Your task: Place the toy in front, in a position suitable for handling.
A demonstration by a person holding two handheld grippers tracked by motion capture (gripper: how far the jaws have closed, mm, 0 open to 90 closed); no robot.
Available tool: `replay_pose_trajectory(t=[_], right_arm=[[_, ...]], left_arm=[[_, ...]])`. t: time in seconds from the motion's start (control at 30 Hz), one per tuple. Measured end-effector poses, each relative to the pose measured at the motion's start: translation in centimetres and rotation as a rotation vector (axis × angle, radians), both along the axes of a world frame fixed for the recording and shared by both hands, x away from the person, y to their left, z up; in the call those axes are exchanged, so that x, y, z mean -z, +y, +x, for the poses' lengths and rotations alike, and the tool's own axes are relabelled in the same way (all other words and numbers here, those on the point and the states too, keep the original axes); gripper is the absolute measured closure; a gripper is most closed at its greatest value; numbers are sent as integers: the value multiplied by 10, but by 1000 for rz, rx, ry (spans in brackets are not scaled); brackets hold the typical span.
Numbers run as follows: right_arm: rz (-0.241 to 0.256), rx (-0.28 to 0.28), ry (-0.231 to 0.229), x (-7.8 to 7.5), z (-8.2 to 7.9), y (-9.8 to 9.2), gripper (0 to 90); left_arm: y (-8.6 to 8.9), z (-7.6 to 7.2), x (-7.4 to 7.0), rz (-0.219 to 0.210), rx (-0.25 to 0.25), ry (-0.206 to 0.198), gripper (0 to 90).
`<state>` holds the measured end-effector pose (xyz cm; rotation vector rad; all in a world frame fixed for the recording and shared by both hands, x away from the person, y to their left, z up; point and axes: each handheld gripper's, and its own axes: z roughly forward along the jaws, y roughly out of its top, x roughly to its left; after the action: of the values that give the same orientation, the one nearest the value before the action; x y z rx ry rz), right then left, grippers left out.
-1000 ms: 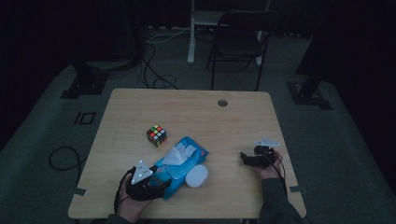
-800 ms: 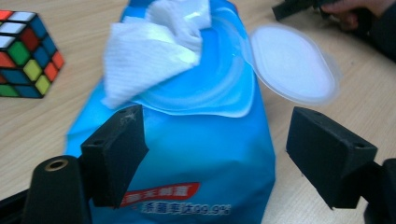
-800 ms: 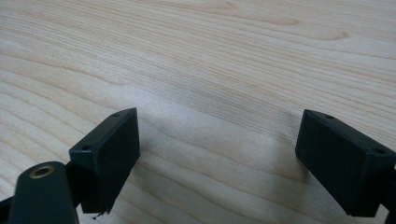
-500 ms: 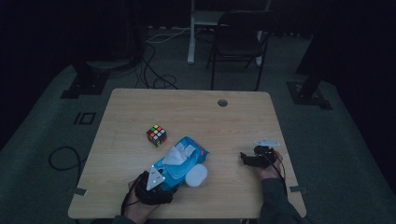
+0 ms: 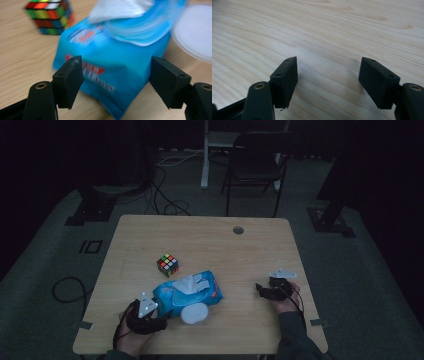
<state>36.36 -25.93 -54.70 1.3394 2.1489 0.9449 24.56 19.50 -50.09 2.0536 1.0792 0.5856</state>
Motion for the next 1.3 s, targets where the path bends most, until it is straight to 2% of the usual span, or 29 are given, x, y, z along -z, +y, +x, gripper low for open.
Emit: replay_pose_trajectory(t=[0.17, 0.23, 0.33, 0.43, 0.5, 0.53, 0.77, 1.07, 1.3], right_arm=[[48, -55, -13, -5, -4, 11, 371], [68, -86, -18, -7, -5, 18, 394], [80, -141, -20, -12, -7, 34, 422], [89, -203, -31, -16, -8, 51, 440], [94, -222, -33, -17, -8, 57, 447], [107, -255, -30, -18, -7, 69, 461], [124, -352, -37, -20, -2, 101, 519], [215, -488, -12, -16, 1, 115, 691], [257, -519, 5, -16, 0, 123, 730]], left_arm=[[18, 19, 0, 5, -63, 11, 333], [22, 25, 0, 15, -70, 8, 351], [25, 31, 1, -4, -60, 13, 366], [25, 31, 2, -21, -39, 17, 389], [24, 32, 4, -26, -33, 21, 393], [24, 32, 4, -28, -28, 24, 404], [25, 32, 5, -38, -11, 32, 434], [28, 31, 9, -60, -7, 49, 443], [33, 31, 11, -69, -9, 56, 443]])
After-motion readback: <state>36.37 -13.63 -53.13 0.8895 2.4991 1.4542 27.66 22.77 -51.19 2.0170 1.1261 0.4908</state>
